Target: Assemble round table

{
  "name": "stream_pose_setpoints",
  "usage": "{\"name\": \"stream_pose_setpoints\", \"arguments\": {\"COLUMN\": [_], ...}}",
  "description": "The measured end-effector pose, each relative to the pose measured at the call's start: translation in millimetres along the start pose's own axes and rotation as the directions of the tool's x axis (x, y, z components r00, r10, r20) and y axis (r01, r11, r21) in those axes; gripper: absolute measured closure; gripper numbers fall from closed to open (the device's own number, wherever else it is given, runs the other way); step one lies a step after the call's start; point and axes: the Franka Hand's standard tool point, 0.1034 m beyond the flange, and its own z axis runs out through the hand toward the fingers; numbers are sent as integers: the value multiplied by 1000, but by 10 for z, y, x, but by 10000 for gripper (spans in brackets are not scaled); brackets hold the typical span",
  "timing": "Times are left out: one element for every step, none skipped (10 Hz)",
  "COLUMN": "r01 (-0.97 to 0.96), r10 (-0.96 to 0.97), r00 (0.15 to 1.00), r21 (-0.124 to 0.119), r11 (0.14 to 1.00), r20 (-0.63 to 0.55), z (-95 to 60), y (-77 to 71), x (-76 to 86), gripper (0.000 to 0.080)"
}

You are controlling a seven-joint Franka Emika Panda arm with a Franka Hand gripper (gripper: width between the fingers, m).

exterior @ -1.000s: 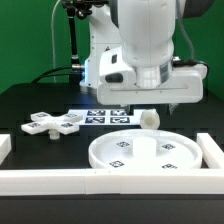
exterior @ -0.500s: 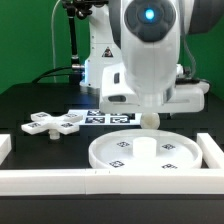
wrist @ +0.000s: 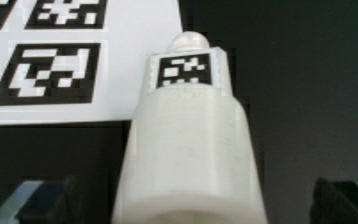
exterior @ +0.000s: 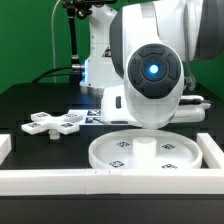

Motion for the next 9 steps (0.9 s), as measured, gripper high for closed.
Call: {"name": "stream_pose_setpoints", "arguments": {"r01": [-5, -8, -9, -8, -8, -7, -6, -3, 3], "r10": [5, 8, 9, 8, 8, 7, 6, 3, -2], "r00": [1000, 1000, 1000, 1000, 1000, 1000, 1000, 1000, 1000], "r21": [0, 0, -2, -4, -4, -4, -6, -7, -7], "r11": [1000, 1000, 1000, 1000, 1000, 1000, 1000, 1000, 1000], "r20": [10, 20, 25, 26, 25, 25, 24, 24, 22], "z": [45, 85, 119, 135, 137, 138, 138, 138, 130], "y": [27, 38, 33, 29, 27, 25, 21, 15, 13], "x": [8, 9, 15, 17, 19, 19, 21, 20, 18], "gripper": [150, 150, 150, 150, 181, 317, 392, 392, 392]}}
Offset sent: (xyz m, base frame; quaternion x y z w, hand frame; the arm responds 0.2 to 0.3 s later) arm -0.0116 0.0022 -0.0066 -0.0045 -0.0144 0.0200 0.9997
